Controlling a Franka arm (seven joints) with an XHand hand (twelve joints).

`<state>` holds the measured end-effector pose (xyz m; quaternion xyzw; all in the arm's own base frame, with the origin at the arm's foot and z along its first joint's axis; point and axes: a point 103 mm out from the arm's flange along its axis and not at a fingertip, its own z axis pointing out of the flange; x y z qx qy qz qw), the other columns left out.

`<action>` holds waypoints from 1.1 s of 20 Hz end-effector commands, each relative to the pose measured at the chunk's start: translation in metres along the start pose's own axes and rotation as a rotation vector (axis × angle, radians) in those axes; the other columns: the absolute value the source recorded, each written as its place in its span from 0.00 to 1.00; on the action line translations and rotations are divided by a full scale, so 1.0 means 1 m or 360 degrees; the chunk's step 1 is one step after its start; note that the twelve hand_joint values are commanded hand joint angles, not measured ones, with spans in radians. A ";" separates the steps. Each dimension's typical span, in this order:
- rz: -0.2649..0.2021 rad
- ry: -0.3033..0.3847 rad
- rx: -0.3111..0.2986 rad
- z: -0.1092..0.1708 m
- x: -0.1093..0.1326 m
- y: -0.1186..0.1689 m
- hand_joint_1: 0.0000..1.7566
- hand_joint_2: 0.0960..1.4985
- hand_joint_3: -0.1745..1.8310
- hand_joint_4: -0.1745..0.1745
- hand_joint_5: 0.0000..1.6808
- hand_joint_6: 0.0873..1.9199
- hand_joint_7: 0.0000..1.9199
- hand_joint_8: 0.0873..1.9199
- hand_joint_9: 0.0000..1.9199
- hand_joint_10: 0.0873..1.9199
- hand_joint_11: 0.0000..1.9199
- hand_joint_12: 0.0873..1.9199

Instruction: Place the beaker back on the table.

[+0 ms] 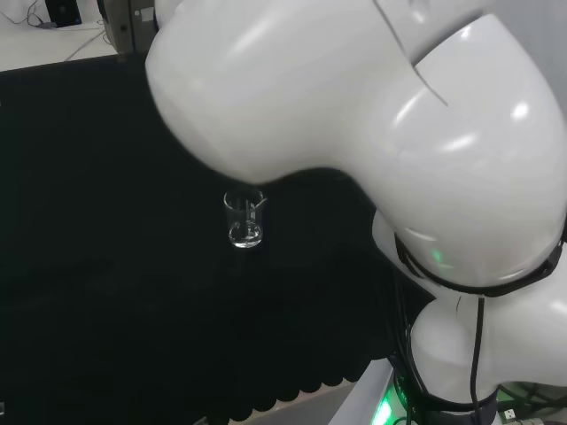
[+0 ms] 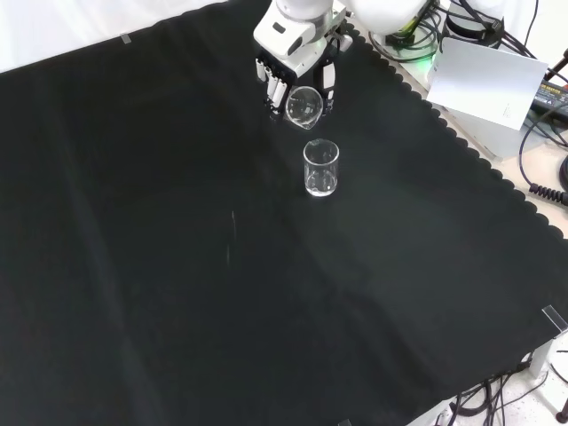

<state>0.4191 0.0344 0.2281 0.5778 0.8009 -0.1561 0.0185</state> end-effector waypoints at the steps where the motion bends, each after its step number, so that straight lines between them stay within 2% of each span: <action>1: 0.0013 0.0116 -0.0045 0.006 -0.006 0.004 0.65 0.39 0.45 0.73 0.73 0.39 0.77 0.37 0.91 0.09 0.77 0.29; 7: 0.0089 0.0316 -0.0158 0.020 -0.022 0.016 0.65 0.40 0.45 0.72 0.72 0.39 0.77 0.37 0.91 0.09 0.77 0.29; 10: 0.0126 0.0432 -0.0232 0.031 -0.030 0.028 0.65 0.40 0.44 0.67 0.72 0.39 0.76 0.37 0.91 0.09 0.76 0.29; 11: 0.0130 0.0469 -0.0256 0.034 -0.033 0.032 0.68 0.40 0.44 0.43 0.72 0.39 0.72 0.37 0.90 0.09 0.76 0.29; 12: 0.0125 0.0509 -0.0277 0.038 -0.036 0.037 0.71 0.39 0.45 0.23 0.72 0.39 0.69 0.38 0.90 0.09 0.76 0.29; 13: 0.0117 0.0540 -0.0291 0.042 -0.039 0.043 0.73 0.39 0.45 0.12 0.71 0.39 0.67 0.38 0.90 0.09 0.76 0.28; 14: 0.0112 0.0576 -0.0311 0.046 -0.042 0.048 0.73 0.39 0.45 0.05 0.71 0.39 0.66 0.39 0.90 0.09 0.76 0.28; 17: 0.0108 0.0670 -0.0350 0.056 -0.050 0.063 0.74 0.40 0.44 0.00 0.71 0.40 0.64 0.39 0.89 0.09 0.76 0.28; 22: 0.0101 0.0772 -0.0339 0.075 -0.061 0.091 0.74 0.41 0.43 0.00 0.70 0.40 0.64 0.39 0.88 0.09 0.75 0.28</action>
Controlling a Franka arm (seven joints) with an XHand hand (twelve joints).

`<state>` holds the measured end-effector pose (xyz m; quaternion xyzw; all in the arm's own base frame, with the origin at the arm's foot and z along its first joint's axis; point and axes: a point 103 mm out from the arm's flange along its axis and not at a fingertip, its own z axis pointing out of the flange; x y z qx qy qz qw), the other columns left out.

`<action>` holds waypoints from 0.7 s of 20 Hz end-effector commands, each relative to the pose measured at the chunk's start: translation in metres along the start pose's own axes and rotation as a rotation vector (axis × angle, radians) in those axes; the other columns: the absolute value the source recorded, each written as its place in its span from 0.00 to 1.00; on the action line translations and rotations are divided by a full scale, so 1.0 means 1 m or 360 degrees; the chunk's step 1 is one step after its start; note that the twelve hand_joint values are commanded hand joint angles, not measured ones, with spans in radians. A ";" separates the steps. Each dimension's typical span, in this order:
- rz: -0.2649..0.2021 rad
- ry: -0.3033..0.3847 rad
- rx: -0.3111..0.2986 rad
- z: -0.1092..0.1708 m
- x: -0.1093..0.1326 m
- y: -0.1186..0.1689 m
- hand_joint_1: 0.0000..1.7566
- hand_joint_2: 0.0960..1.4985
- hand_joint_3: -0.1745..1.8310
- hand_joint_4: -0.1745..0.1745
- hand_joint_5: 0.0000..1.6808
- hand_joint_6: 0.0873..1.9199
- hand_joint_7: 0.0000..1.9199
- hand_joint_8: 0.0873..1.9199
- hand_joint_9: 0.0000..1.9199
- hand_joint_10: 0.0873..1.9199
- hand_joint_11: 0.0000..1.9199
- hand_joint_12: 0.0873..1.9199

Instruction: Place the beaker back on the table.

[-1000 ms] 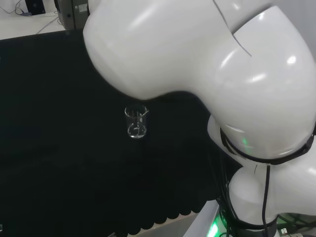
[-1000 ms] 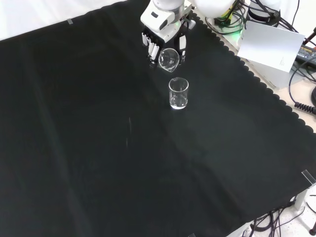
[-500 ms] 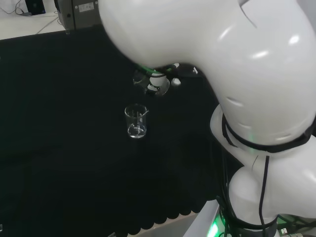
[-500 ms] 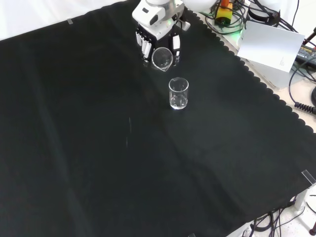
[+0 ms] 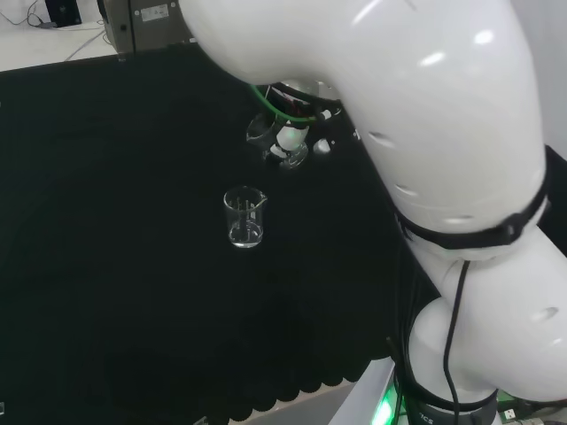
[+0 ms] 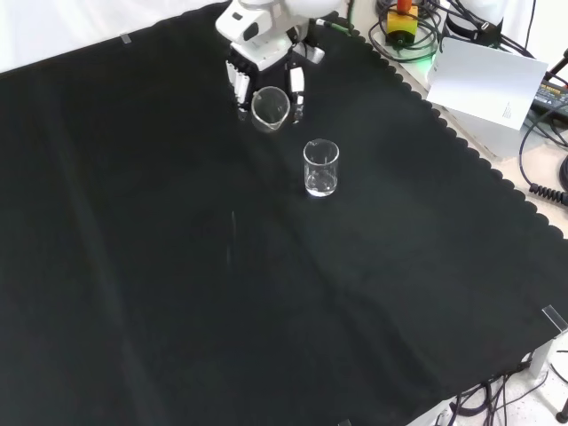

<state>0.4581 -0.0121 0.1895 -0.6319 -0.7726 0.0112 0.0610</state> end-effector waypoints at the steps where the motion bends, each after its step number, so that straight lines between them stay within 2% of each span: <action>1: -0.0060 0.0298 -0.0111 0.038 -0.020 0.061 0.74 0.41 0.43 0.00 0.70 0.40 0.64 0.39 0.88 0.09 0.75 0.28; 10: -0.0079 0.0409 -0.0101 0.069 -0.028 0.088 0.74 0.42 0.41 0.00 0.70 0.39 0.64 0.39 0.87 0.09 0.74 0.28; 14: -0.0064 0.0462 -0.0097 0.079 -0.031 0.094 0.74 0.42 0.41 0.00 0.70 0.39 0.64 0.39 0.87 0.09 0.74 0.28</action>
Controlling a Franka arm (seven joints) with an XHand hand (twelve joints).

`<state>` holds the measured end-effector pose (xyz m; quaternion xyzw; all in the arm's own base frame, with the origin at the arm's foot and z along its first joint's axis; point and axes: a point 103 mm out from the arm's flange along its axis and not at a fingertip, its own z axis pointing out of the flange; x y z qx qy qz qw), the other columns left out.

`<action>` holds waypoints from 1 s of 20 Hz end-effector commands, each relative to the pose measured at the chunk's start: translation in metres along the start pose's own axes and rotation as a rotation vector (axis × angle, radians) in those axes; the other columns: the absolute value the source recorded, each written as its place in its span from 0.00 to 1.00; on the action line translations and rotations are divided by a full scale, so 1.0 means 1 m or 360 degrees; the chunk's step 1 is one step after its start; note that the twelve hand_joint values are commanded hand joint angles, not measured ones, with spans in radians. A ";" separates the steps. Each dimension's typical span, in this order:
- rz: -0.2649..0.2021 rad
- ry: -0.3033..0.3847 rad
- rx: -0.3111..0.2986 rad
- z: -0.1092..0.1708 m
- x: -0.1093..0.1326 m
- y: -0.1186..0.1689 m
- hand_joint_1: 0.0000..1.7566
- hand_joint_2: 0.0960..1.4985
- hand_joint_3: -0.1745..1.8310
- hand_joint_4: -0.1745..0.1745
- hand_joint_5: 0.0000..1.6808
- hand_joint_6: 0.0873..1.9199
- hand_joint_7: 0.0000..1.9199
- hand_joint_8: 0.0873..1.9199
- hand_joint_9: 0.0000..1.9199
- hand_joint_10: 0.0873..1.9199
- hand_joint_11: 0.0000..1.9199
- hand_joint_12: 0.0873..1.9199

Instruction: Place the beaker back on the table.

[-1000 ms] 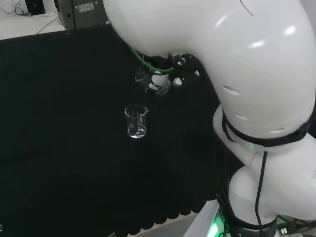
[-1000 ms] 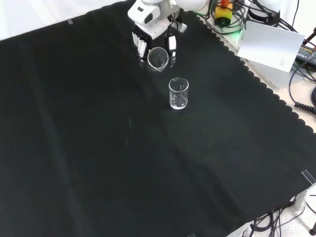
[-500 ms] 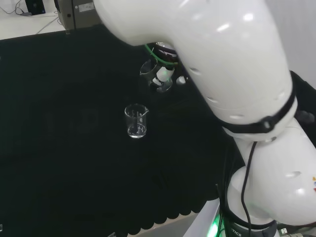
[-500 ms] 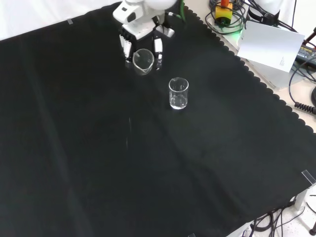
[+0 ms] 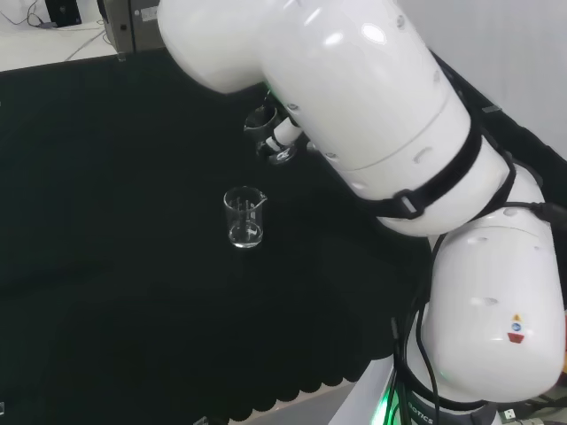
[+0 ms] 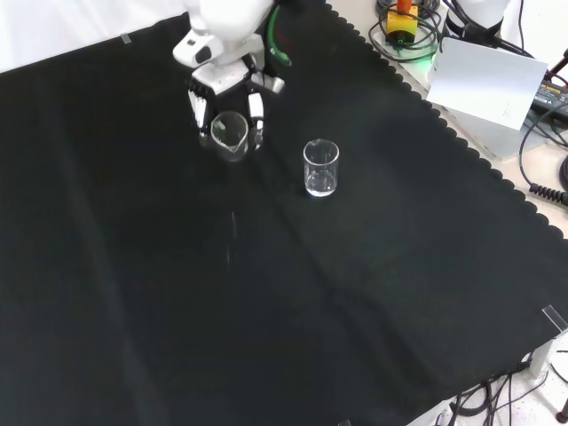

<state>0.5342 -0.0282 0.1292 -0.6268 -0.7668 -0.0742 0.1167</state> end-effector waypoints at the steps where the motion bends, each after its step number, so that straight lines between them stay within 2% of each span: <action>1: -0.0039 0.0171 0.0004 0.032 -0.003 0.016 0.74 0.42 0.41 0.00 0.70 0.39 0.64 0.38 0.87 0.09 0.74 0.28; 6: -0.0051 0.0278 0.0009 0.043 -0.009 0.016 0.74 0.43 0.40 0.00 0.70 0.38 0.64 0.38 0.87 0.09 0.74 0.28; 17: -0.0056 0.0313 0.0035 0.060 -0.007 0.015 0.74 0.45 0.37 0.00 0.71 0.36 0.65 0.35 0.85 0.07 0.74 0.27; 19: -0.0050 0.0326 0.0063 0.061 -0.007 0.015 0.74 0.47 0.34 0.00 0.71 0.35 0.64 0.34 0.84 0.06 0.74 0.27; 20: -0.0048 0.0326 0.0076 0.061 -0.009 0.014 0.74 0.51 0.30 0.00 0.70 0.36 0.63 0.35 0.82 0.05 0.74 0.27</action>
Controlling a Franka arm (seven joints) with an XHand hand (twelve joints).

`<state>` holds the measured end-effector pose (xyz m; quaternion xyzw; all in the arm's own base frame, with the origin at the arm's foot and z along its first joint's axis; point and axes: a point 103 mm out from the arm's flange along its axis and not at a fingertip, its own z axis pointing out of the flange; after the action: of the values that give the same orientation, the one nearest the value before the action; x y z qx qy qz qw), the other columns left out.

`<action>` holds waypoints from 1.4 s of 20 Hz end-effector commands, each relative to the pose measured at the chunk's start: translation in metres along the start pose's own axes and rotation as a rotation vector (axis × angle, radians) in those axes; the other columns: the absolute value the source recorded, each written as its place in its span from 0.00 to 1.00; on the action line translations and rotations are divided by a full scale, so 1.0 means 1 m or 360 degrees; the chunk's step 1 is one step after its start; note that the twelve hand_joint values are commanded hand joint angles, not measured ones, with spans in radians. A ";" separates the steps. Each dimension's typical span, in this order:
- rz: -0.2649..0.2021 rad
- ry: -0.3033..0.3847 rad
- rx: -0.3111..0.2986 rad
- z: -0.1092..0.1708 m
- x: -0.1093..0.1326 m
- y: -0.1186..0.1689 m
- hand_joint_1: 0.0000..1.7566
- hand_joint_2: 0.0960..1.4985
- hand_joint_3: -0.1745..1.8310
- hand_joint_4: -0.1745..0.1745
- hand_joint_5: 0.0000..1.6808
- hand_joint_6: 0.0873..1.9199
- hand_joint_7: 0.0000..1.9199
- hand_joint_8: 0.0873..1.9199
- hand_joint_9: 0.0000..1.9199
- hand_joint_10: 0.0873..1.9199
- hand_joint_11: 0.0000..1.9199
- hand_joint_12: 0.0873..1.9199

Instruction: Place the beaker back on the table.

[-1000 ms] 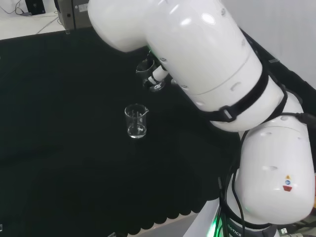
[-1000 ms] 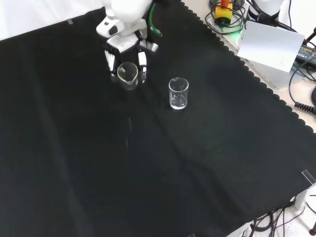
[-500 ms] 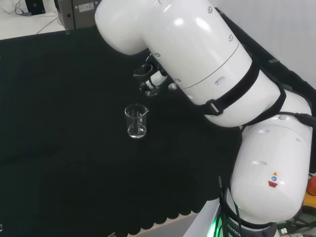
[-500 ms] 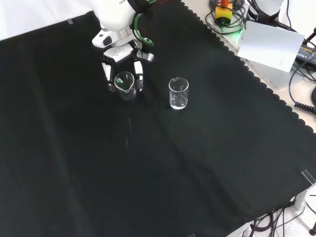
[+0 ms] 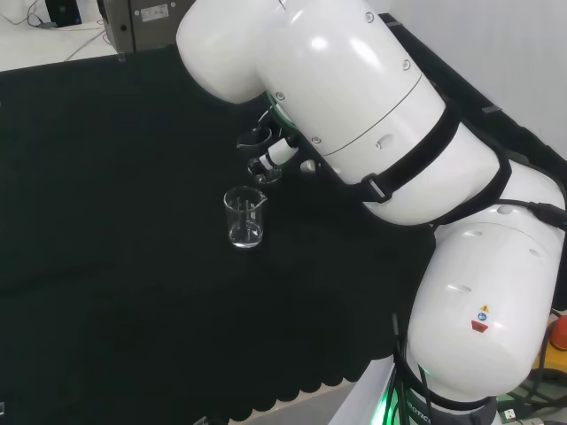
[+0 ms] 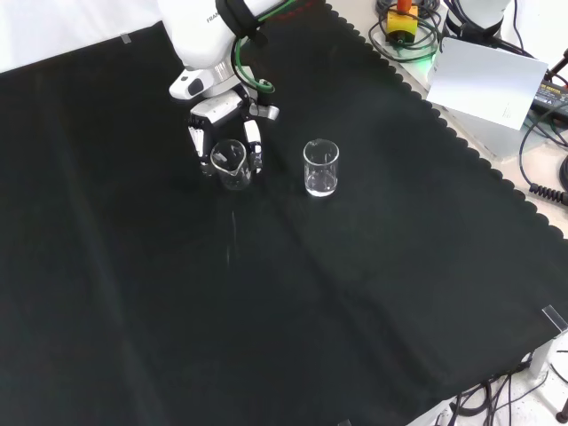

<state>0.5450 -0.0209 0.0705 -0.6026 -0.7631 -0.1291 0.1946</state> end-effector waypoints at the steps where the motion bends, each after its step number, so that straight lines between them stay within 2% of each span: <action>1: 0.0020 0.0024 0.0060 0.005 -0.001 -0.001 0.73 0.56 0.24 0.00 0.68 0.38 0.61 0.37 0.79 0.03 0.74 0.27; 4: 0.0035 0.0037 0.0099 0.006 -0.005 -0.003 0.65 0.66 0.14 0.45 0.63 0.44 0.50 0.35 0.70 0.00 0.65 0.35; 5: 0.0041 0.0042 0.0118 0.007 -0.005 -0.003 0.63 0.65 0.12 0.51 0.58 0.43 0.46 0.34 0.67 0.00 0.59 0.39; 9: 0.0056 0.0045 0.0188 0.007 -0.009 -0.007 0.59 0.61 0.11 0.50 0.38 0.40 0.33 0.32 0.55 0.00 0.39 0.54; 12: 0.0076 0.0047 0.0227 0.005 -0.013 -0.011 0.56 0.58 0.13 0.48 0.30 0.36 0.26 0.32 0.48 0.00 0.28 0.61; 14: 0.0093 0.0052 0.0256 0.002 -0.016 -0.014 0.54 0.53 0.19 0.44 0.26 0.28 0.22 0.32 0.45 0.00 0.24 0.63; 17: 0.0108 0.0028 0.0267 -0.006 -0.019 -0.020 0.52 0.41 0.34 0.41 0.24 0.19 0.19 0.32 0.42 0.00 0.20 0.65; 19: 0.0098 0.0012 0.0247 -0.013 -0.017 -0.023 0.51 0.38 0.38 0.40 0.22 0.16 0.17 0.32 0.40 0.00 0.18 0.66; 24: 0.0080 -0.0022 0.0192 -0.040 -0.006 -0.031 0.48 0.35 0.36 0.41 0.19 0.06 0.06 0.30 0.30 0.00 0.09 0.70; 28: 0.0070 -0.0052 0.0147 -0.065 0.010 -0.040 0.46 0.35 0.34 0.43 0.18 0.01 0.02 0.28 0.25 0.00 0.03 0.73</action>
<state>0.5263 -0.0514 0.0941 -0.6107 -0.7542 -0.0675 0.2317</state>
